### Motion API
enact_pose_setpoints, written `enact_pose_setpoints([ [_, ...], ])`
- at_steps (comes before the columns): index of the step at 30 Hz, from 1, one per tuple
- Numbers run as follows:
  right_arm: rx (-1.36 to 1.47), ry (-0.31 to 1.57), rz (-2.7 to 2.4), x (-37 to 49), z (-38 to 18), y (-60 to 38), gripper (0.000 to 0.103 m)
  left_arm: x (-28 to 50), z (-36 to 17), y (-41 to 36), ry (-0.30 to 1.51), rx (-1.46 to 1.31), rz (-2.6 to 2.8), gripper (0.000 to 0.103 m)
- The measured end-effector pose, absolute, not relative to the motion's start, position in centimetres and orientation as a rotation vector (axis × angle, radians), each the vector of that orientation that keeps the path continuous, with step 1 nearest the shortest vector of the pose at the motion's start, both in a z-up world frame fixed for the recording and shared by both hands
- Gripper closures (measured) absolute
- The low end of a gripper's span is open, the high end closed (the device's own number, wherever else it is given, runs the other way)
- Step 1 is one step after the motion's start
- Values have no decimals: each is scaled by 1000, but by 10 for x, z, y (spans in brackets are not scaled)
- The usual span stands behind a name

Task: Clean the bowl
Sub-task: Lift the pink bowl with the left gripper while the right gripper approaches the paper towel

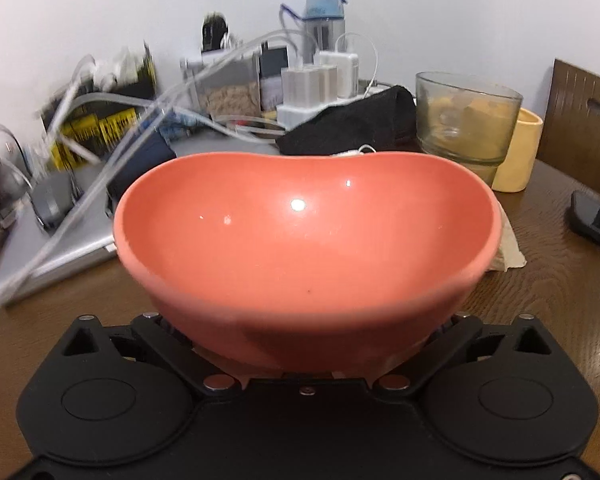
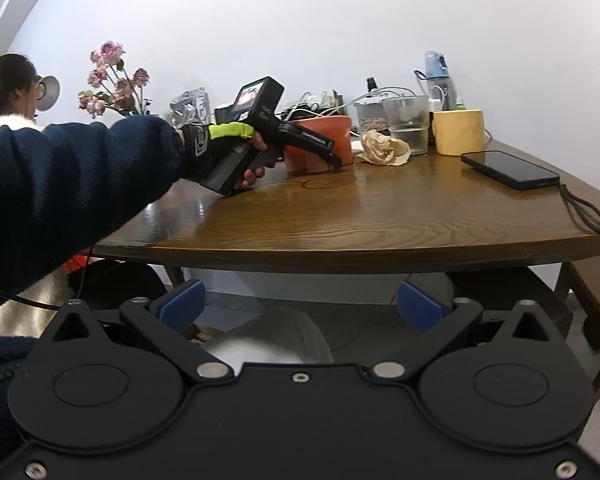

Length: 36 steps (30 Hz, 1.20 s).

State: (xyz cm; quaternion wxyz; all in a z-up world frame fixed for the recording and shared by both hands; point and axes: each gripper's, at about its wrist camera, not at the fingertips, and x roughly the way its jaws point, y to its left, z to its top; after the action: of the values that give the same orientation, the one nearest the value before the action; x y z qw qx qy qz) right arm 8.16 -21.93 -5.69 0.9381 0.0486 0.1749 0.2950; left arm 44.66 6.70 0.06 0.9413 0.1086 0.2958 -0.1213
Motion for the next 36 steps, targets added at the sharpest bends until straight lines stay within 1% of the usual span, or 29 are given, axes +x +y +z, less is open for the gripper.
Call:
enact_pose_setpoints([
  [3,101,358,609,81,-57,-219,0,441,1,60,567,271,-227,5],
  [7,94,358,628,83,-57,-218,0,423,0,46,475,428,-194,5],
  [16,105,374,630,90,-55,-218,0,373,-14,37,347,699,-201,5],
  [18,120,346,607,89,-52,-221,0,359,-16,38,325,724,-204,5],
  [21,71,327,560,95,-44,-222,0,340,-19,37,295,751,-212,5],
  [24,83,338,509,108,-32,-230,0,323,-20,33,273,765,-227,5],
  [27,149,351,509,126,-20,-241,0,309,-20,29,265,769,-239,5],
  [29,172,323,508,142,-3,-247,0,303,-20,28,261,772,-245,5],
  [34,60,272,542,174,19,-240,0,291,-23,22,215,808,-209,5],
  [36,30,326,546,197,26,-234,0,290,-23,20,212,811,-201,5],
])
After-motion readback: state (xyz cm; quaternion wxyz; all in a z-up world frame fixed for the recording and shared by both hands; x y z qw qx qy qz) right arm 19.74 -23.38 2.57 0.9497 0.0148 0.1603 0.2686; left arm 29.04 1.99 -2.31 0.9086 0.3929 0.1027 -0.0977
